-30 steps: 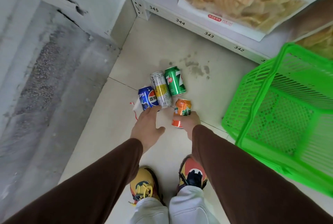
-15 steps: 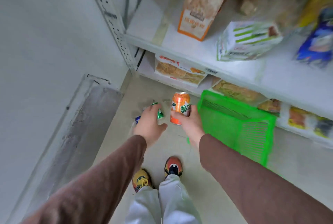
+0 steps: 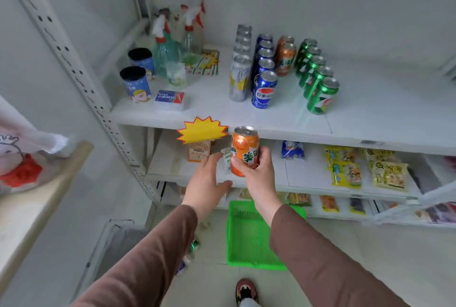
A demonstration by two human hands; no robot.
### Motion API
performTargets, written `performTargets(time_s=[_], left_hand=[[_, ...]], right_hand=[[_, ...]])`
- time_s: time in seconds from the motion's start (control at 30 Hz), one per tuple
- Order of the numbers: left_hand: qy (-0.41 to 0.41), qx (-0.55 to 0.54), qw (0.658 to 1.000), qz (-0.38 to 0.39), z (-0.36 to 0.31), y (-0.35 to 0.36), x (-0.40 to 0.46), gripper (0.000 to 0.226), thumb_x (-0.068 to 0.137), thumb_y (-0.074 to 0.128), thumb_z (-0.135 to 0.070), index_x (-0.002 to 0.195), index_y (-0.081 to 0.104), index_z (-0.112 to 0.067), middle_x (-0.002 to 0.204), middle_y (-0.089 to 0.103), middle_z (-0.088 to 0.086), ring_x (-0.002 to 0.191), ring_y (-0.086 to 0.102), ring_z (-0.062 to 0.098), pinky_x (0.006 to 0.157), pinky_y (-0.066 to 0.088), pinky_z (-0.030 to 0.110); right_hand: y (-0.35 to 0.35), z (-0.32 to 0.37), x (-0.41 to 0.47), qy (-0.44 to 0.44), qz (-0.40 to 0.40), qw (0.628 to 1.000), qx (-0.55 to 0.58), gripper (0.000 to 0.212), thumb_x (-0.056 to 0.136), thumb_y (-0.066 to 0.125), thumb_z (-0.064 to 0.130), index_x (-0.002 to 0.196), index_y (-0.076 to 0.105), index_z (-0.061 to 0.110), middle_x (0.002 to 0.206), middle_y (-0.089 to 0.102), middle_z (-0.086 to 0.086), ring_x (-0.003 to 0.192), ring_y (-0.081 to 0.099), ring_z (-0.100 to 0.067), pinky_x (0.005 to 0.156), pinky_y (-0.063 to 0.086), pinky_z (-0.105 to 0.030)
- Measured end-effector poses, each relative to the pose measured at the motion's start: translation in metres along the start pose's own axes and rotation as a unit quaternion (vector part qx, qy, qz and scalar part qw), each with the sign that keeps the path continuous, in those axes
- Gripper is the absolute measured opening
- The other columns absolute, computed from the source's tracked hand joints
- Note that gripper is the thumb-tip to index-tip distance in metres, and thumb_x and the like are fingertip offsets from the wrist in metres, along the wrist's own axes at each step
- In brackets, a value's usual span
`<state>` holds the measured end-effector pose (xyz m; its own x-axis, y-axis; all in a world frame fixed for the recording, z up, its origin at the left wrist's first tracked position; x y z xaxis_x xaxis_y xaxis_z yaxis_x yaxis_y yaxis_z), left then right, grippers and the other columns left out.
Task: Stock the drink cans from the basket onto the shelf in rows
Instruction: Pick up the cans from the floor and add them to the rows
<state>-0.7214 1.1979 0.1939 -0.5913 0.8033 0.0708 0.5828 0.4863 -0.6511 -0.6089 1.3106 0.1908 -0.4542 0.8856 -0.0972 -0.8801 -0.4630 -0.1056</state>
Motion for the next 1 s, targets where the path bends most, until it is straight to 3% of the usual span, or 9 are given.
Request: performTargets(time_s=[0.13,0.3,0.47,0.73,1.0], left_hand=[[0.053,0.022,0.998,-0.001,-0.055,0.007,0.038,0.069,0.075,0.076,-0.023,0.136,0.046,-0.019,0.131,0.052,0.001,0.125,0.045,0.022,0.104,0.04,0.039],[0.053,0.045,0.998,0.004,-0.091,0.041,0.087,0.074,0.078,0.076,-0.025,0.141,0.039,-0.023,0.136,0.047,0.0,0.128,0.043,0.019,0.105,0.04,0.036],[0.035,0.074,0.997,0.011,-0.112,0.078,0.135,0.075,0.079,0.075,-0.026,0.143,0.036,-0.022,0.14,0.045,0.002,0.129,0.043,0.02,0.106,0.041,0.037],[-0.033,0.082,0.996,0.021,-0.117,0.108,0.176,0.076,0.08,0.076,-0.025,0.144,0.035,-0.023,0.144,0.044,0.002,0.131,0.042,0.021,0.108,0.039,0.036],[-0.025,0.08,0.996,0.021,-0.12,0.128,0.196,0.071,0.085,0.069,-0.018,0.146,0.033,-0.015,0.146,0.045,0.005,0.13,0.044,0.023,0.108,0.038,0.034]], right_hand=[[-0.039,0.04,0.032,-0.025,-0.031,0.999,0.016,0.054,0.077,0.086,0.016,0.119,0.052,0.019,0.105,0.068,0.006,0.087,0.068,0.002,0.078,0.055,-0.021],[-0.089,0.045,0.09,-0.026,-0.08,0.996,0.006,0.054,0.073,0.085,0.021,0.113,0.049,0.024,0.103,0.066,0.006,0.088,0.067,-0.006,0.075,0.05,-0.024],[-0.116,0.031,0.157,-0.012,-0.094,0.995,-0.037,0.059,0.071,0.086,0.03,0.113,0.046,0.028,0.107,0.064,0.005,0.093,0.066,-0.013,0.074,0.047,-0.027],[-0.117,0.027,0.218,-0.032,-0.108,0.992,-0.064,0.065,0.065,0.085,0.04,0.114,0.042,0.034,0.111,0.064,0.003,0.099,0.066,-0.02,0.088,0.056,-0.044],[-0.121,0.013,0.234,-0.026,-0.091,0.992,-0.085,0.076,0.075,0.086,0.033,0.136,0.041,0.023,0.127,0.061,-0.003,0.115,0.062,-0.021,0.099,0.052,-0.04]])
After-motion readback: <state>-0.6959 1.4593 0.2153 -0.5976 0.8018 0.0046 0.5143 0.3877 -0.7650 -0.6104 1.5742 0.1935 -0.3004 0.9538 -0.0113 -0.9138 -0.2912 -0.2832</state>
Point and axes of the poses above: each hand's wrist, its own x-axis towards the middle knuckle, its own y-axis out of the palm, z = x × y, the point moved 8 cm from there along x, towards the middle knuckle
